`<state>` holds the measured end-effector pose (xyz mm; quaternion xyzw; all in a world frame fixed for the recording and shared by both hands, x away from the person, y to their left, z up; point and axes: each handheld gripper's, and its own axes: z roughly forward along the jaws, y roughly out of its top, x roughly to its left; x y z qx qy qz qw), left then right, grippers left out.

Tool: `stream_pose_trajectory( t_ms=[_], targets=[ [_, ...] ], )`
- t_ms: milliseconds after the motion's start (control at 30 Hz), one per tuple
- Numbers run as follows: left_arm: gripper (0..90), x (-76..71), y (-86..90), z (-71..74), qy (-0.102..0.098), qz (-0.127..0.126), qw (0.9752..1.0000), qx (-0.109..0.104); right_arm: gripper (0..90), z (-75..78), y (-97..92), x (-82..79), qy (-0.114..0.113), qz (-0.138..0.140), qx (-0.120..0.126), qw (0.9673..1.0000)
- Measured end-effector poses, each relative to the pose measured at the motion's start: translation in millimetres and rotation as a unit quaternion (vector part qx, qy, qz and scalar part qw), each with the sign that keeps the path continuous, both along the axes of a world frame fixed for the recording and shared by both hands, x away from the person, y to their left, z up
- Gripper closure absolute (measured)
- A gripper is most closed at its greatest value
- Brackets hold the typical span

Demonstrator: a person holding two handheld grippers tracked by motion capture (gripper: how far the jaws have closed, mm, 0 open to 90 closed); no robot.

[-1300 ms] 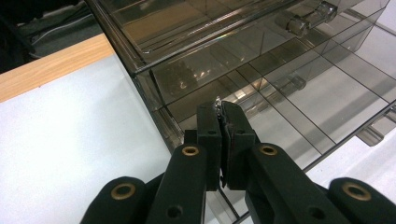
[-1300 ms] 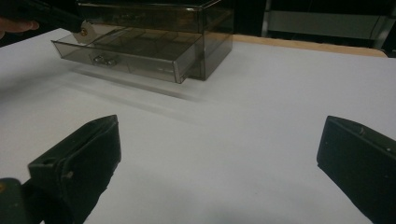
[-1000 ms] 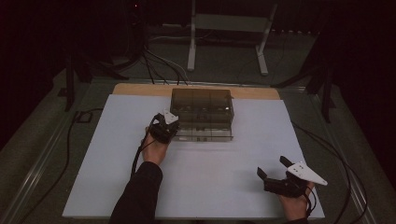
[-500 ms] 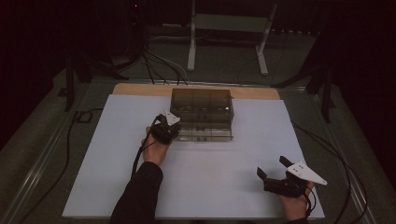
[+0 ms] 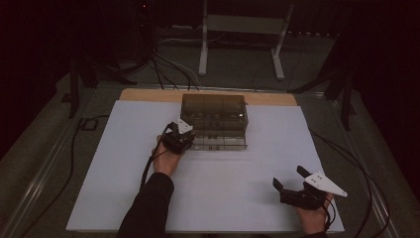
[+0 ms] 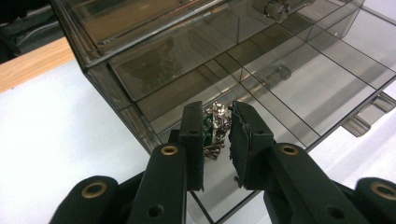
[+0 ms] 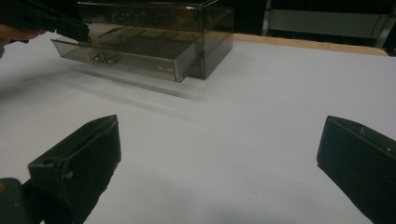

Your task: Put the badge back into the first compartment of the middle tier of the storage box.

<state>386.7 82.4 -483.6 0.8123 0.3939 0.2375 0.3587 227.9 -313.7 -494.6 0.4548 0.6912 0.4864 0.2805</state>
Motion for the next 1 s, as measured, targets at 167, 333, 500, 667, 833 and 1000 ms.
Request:
stream_pose_trajectory(
  t_ms=[167,333,500,667,833,1000],
  targets=[
    [75.9,0.1,-1.1,-0.3,0.004,-0.003,1.0,-0.005,0.0,0.0,-0.3,0.1,0.0,0.0,0.0,1.0],
    [75.4,0.2,-2.1,-1.4,0.008,-0.004,0.9999,-0.009,0.0,0.0,-0.4,0.0,0.0,-0.001,0.0,1.0],
    [70.9,-0.3,-2.1,-0.7,0.01,-0.008,0.9998,-0.018,0.0,0.1,-0.3,-0.1,0.0,0.0,0.0,1.0],
    [54.0,-1.2,1.7,5.2,0.002,-0.004,0.9982,-0.06,0.0,0.1,-0.4,-0.1,0.0,-0.001,0.001,1.0],
    [37.6,-1.8,5.0,9.4,0.002,0.001,0.9961,-0.088,0.0,0.1,-0.3,-0.2,0.0,-0.001,0.001,1.0],
    [16.0,-5.6,10.1,16.5,-0.005,0.005,0.9936,-0.112,0.0,0.0,-0.3,-0.1,0.0,0.0,0.0,1.0]
  ],
)
